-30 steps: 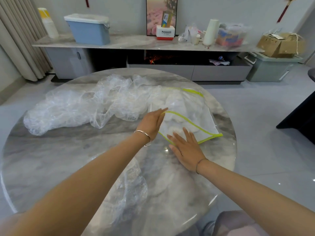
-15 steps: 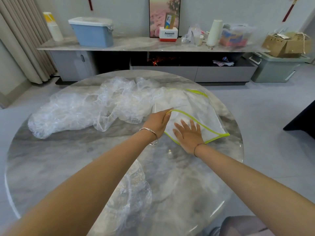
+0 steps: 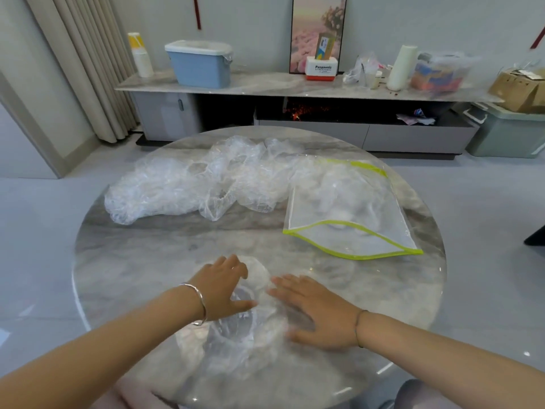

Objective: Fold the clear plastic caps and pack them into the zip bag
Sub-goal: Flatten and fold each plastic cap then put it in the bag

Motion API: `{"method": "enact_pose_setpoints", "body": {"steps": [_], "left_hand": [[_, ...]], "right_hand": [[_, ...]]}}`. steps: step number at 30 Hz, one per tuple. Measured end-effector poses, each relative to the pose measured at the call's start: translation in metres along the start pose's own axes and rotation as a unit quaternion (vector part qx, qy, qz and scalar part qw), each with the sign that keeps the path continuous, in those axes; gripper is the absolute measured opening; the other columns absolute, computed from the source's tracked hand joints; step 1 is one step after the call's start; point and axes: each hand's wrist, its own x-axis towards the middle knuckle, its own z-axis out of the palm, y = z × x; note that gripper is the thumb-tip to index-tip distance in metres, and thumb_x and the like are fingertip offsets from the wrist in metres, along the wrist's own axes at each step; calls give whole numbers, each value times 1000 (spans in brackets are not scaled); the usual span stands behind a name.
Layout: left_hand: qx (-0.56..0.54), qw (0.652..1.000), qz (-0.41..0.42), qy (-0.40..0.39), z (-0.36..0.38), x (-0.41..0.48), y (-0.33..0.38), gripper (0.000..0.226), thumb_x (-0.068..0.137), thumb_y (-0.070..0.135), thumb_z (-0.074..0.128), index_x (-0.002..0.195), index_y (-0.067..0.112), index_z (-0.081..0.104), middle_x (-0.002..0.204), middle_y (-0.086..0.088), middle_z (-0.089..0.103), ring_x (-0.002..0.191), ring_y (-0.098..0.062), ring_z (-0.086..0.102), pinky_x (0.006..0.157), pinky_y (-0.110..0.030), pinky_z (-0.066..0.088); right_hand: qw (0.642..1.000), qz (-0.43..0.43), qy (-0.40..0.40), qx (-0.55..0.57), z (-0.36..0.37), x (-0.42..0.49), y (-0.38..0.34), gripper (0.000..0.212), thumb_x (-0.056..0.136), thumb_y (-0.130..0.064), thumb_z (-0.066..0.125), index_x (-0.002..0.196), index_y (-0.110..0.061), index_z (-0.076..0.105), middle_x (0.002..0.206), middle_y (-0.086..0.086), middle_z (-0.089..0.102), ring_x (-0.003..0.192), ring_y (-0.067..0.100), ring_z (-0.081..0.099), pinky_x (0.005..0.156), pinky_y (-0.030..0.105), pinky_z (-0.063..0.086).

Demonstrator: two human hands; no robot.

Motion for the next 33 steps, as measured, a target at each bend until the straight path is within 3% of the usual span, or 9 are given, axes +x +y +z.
{"method": "enact_pose_setpoints", "body": {"steps": [2,5,9,16,21,26,29,31,33], "left_hand": [[-3,999,-10,-34,10,-15,-3,68,83,71,36,133,23,37,135,2,38,121,-17,40,100,-29,34],[-20,999,20,-40,30,-15,-4,122,48,94,-4,145,25,23,154,1,18,138,-19,25,112,-31,21],[-76,996,50,-8,45,8,-1,126,45,95,-10,149,27,15,159,2,2,145,-16,4,117,-32,6],[-109,988,93,62,41,16,15,101,61,85,19,147,31,23,157,10,10,145,-9,0,116,-34,-8],[-58,976,180,112,49,4,3,73,68,66,40,126,24,53,134,1,50,124,-22,44,107,-35,26],[-115,970,125,172,52,3,-10,56,78,48,27,105,20,67,108,1,68,97,-23,63,83,-30,49],[-226,958,39,170,50,-2,-14,57,84,56,22,100,22,65,94,4,68,88,-17,59,78,-31,47],[-313,936,22,160,47,-4,-14,44,89,50,28,91,24,64,86,10,66,84,-12,59,80,-29,46],[-403,902,27,152,43,-5,-12,36,94,43,32,85,25,62,84,11,68,83,-7,62,82,-24,46]], "right_hand": [[999,-38,-21,-10,6,2,-3,73,87,-52,56,148,-33,20,158,-12,1,143,4,-8,114,26,-11],[998,-33,-36,-26,8,0,1,79,83,-60,57,148,-39,17,157,-16,-2,142,1,-14,113,25,-14],[997,-17,-15,-79,6,-4,14,90,77,-72,52,148,-41,5,155,-18,-9,140,0,-20,113,28,-19],[997,42,11,-69,13,-6,18,73,85,-64,39,149,-36,15,156,-18,2,142,-1,-2,114,20,-11],[996,54,56,-41,19,3,20,72,81,-61,34,147,-34,25,155,-16,14,141,2,12,116,32,11],[995,31,62,-78,19,0,23,86,73,-84,32,146,-38,24,151,-25,6,139,-5,2,115,25,-5],[984,19,172,-31,26,5,24,56,79,-61,51,126,-30,58,142,-18,41,134,-2,25,111,21,12],[961,49,269,47,26,10,19,30,81,-41,60,100,-21,72,112,-16,65,111,-2,48,96,21,35],[937,121,263,195,18,13,10,9,85,-26,67,83,-20,73,83,-19,68,78,-1,57,74,16,44]]}}
